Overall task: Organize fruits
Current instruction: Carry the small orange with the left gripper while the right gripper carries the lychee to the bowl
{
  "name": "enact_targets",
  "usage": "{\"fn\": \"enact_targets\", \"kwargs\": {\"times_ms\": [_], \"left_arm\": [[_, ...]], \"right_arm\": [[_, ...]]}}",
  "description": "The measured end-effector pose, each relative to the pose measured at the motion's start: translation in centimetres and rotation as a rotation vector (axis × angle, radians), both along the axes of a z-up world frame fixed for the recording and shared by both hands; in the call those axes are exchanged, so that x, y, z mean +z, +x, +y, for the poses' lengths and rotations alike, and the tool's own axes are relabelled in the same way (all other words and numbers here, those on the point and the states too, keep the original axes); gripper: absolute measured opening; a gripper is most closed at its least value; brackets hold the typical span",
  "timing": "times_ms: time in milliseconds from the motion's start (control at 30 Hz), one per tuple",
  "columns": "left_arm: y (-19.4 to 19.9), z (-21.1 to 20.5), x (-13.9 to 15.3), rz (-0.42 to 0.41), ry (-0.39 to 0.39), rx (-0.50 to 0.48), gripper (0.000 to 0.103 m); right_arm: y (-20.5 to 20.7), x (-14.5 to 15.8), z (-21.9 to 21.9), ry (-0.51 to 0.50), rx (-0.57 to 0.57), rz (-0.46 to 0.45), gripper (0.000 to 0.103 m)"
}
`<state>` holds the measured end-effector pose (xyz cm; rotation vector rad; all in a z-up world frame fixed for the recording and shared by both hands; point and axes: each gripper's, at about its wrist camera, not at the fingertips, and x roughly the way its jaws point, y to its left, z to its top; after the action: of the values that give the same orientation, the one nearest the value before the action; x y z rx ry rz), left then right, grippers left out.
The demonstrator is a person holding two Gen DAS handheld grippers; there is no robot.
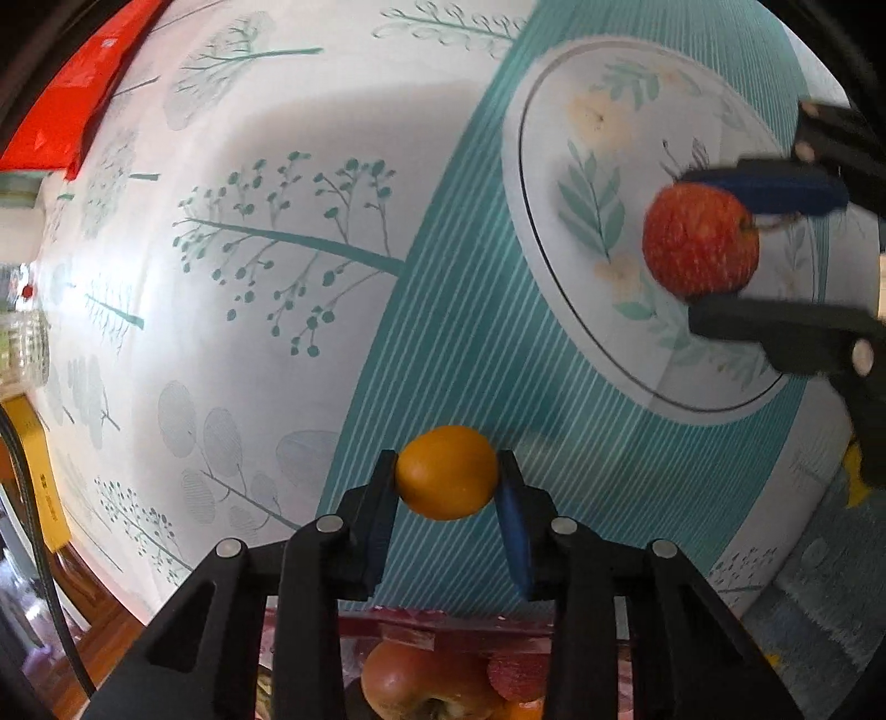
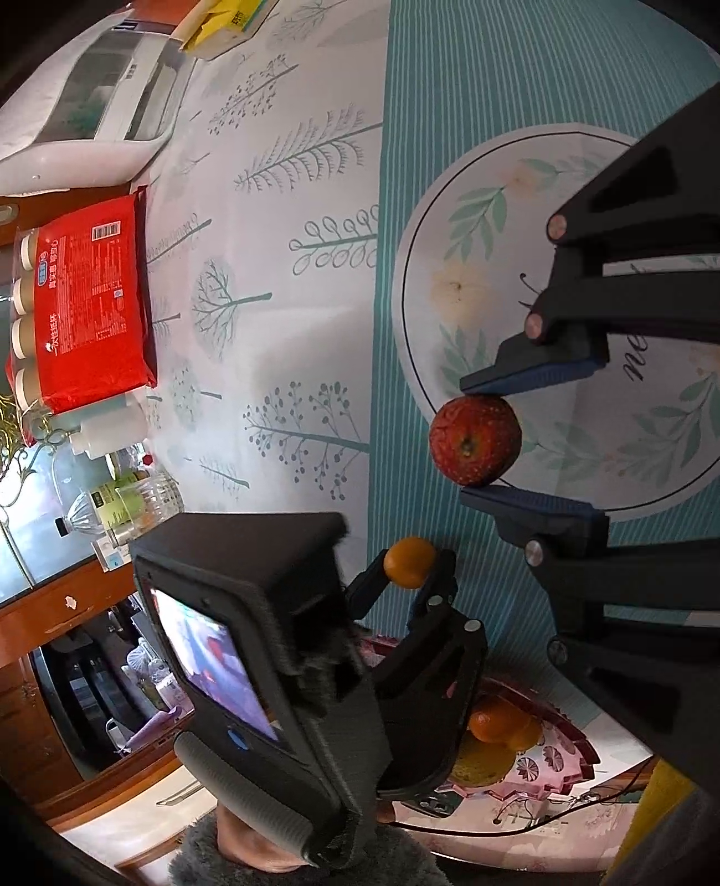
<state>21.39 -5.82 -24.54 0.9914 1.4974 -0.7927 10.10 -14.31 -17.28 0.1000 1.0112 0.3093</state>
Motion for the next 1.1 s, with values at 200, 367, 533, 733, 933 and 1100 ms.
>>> {"fn": "enact_targets", "kwargs": {"times_ms": [200, 367, 533, 733, 933, 1100], "left_arm": [[0.3, 0.9, 3.6, -0.048, -0.090, 0.090, 0.032], [-0.2, 2.3, 7.4, -0.094, -0.190, 0.182, 0.032], [-1.9, 3.7, 10.3, -0.139, -0.270, 0.248, 0.032], [-4.2, 5.6, 12.5, -0.178, -0.333, 0.327, 0.032], [-6.9, 8.1, 14.3, -0.227, -0.372, 0.398, 0.032], [-8.1, 10.7, 14.8, -0.247, -0.396, 0.473, 0.032]], "right_arm": [[-0.7, 1.0, 0.1, -0.002, -0.005, -0.017, 0.033], [-1.6, 2.5, 0.5, 0.002, -0.007, -0.044, 0.033], [-2.5, 4.2, 1.5, 0.007, 0.006, -0.077, 0.033], [-3.9, 6.1, 3.1, 0.005, 0.036, -0.109, 0.033], [-5.2, 7.6, 4.9, 0.004, 0.070, -0.135, 0.033], [-6.1, 8.8, 6.5, 0.005, 0.099, -0.152, 0.033]]}}
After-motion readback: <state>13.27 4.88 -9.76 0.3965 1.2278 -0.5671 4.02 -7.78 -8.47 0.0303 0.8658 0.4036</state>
